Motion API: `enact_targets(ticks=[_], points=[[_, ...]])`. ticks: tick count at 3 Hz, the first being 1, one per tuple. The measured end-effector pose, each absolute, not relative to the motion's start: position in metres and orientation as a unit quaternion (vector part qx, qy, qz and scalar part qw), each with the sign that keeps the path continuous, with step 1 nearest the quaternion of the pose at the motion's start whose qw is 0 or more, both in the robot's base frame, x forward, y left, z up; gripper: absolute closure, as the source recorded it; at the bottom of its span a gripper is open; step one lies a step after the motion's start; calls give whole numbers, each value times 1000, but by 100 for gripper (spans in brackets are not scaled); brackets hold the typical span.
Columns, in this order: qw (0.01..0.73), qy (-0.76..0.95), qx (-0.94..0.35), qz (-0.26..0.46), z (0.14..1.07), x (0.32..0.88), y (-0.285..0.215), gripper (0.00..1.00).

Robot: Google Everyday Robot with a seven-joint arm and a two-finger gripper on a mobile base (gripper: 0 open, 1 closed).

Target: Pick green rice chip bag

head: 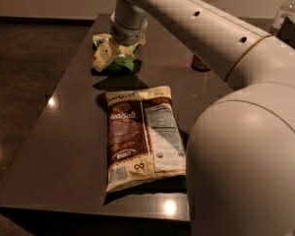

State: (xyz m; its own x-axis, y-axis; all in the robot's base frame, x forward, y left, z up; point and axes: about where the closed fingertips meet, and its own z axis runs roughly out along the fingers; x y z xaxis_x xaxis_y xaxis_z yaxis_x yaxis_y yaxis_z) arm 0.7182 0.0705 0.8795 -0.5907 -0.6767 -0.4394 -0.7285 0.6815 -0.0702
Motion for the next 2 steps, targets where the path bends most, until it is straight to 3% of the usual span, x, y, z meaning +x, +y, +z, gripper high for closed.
enact_targets(ticks=[2], points=[[210, 880, -423, 51, 855, 736, 103, 0]])
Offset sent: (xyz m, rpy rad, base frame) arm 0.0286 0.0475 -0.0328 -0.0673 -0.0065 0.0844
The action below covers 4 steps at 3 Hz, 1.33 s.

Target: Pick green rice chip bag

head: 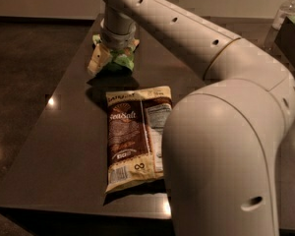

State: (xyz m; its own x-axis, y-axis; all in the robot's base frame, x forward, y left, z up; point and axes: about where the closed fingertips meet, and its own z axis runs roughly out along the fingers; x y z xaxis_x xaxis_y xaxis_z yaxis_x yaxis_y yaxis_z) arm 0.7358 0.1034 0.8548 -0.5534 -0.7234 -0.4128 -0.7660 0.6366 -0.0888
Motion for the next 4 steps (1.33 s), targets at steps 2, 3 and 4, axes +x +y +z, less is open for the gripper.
enact_targets(ticks=[2, 3, 4], points=[[215, 873, -435, 44, 856, 745, 110, 41], [216, 869, -442, 49, 865, 741, 108, 63], [224, 858, -458, 65, 884, 728, 109, 87]])
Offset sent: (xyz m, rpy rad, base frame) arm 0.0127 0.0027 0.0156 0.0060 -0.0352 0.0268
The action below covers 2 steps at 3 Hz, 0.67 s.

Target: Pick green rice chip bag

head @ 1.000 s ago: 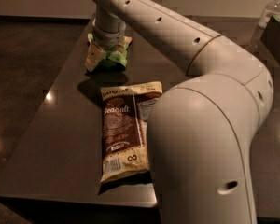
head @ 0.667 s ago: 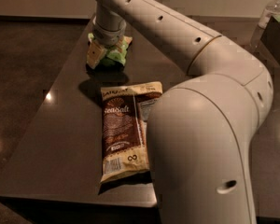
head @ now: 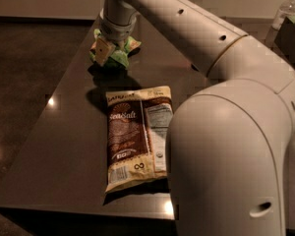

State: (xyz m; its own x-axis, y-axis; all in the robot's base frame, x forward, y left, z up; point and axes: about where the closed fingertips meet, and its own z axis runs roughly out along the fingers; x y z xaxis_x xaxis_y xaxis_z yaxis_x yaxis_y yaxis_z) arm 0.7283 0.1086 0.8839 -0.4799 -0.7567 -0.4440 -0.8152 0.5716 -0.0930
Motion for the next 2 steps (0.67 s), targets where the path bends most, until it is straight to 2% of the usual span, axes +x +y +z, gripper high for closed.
enact_targets(ticks=[1, 2], points=[[234, 839, -483, 86, 911, 712, 113, 100], [238, 823, -505, 100, 934, 701, 118, 100]])
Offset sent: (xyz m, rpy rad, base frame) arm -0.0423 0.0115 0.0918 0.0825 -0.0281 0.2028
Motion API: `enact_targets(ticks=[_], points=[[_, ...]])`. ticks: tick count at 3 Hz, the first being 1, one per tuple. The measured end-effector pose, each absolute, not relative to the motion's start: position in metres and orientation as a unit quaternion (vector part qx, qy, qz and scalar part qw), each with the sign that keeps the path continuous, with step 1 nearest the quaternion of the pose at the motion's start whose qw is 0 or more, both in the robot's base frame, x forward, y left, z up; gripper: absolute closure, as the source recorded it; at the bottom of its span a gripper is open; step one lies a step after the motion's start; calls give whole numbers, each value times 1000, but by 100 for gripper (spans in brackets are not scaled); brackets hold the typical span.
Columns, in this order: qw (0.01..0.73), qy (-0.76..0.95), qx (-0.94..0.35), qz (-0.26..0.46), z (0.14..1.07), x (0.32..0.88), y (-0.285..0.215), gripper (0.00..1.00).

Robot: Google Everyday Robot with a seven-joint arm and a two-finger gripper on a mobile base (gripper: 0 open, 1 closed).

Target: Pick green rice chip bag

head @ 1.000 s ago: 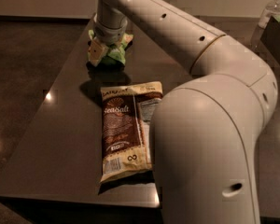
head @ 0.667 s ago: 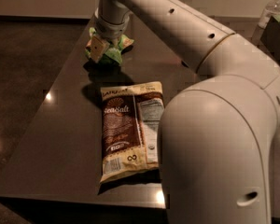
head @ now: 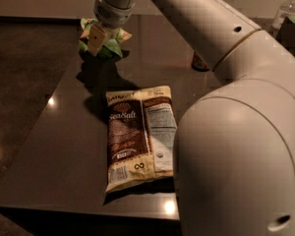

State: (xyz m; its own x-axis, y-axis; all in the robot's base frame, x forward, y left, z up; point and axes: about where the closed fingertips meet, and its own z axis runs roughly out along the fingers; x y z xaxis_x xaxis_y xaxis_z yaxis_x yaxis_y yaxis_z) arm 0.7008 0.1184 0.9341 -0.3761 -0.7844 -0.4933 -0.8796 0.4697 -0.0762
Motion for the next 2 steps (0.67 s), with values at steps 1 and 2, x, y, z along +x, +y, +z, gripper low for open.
enact_targets(ticks=[1, 2], points=[[248, 808, -520, 119, 961, 688, 116, 100], [248, 808, -520, 120, 961, 687, 115, 100]])
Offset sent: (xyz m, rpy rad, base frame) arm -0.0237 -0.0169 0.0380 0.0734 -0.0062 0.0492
